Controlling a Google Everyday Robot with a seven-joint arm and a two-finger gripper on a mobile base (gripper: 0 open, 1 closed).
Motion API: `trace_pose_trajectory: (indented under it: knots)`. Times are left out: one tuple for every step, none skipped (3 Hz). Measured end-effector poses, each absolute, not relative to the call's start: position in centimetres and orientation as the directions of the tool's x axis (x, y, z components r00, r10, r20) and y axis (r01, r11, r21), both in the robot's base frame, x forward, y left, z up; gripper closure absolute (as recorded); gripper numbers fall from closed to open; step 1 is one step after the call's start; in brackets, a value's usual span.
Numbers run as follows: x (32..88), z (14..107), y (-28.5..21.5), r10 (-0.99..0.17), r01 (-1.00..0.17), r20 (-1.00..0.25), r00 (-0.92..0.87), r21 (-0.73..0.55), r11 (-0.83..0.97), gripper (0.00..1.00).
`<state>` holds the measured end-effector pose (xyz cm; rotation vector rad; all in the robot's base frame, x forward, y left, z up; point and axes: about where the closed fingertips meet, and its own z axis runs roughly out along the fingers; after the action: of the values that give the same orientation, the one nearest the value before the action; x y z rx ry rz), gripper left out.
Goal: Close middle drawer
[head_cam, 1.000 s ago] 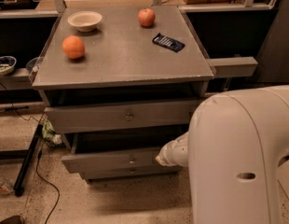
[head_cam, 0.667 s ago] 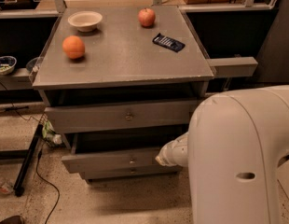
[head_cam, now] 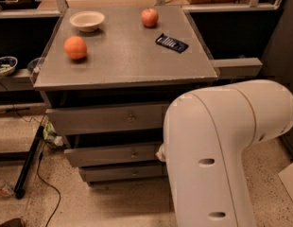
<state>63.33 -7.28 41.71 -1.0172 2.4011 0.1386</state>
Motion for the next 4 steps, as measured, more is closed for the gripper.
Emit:
trace_pose_trajectory:
  knots:
    - [63.3, 41.7, -7.3, -0.640, -0.694, -0.504, -0.580, -0.106, 0.712, 1.00]
    - [65.5, 42.1, -7.1, -0.626, -0.676, -0.524, -0.578, -0.124, 0.727, 1.00]
    - [66.4, 42.5, -6.7, -0.621, -0.673, -0.539, -0.569, -0.130, 0.728, 1.00]
    - [66.3, 42.5, -6.8, -0.621, -0.673, -0.539, -0.569, -0.130, 0.728, 1.00]
